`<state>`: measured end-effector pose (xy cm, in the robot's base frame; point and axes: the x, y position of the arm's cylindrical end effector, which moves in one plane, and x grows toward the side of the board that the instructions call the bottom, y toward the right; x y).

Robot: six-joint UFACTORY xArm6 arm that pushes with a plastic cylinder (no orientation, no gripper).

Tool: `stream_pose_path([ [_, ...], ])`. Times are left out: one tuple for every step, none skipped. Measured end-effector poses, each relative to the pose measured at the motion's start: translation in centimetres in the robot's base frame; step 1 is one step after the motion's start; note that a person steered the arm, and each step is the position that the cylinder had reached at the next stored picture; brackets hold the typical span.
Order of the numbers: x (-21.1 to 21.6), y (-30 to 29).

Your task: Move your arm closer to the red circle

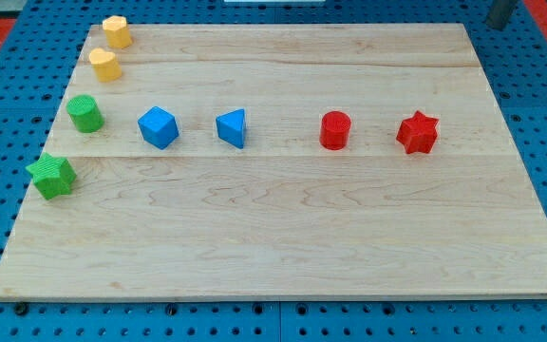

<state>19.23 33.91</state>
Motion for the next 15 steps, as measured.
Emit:
stream_pose_path([
  [0.0,0.0],
  [0.0,0.0],
  [0.0,0.0],
  [-0.1,-0.5],
  [-0.1,-0.6],
  [-0.1,-1.1],
  [0.1,-1.6],
  [0.1,-1.5],
  [0.7,-3.5],
  [0.7,-10.0],
  [0.0,-12.3],
  [0.0,-12.3],
  [0.1,-12.3],
  [4.6,-12.1],
  [9.7,-14.4],
])
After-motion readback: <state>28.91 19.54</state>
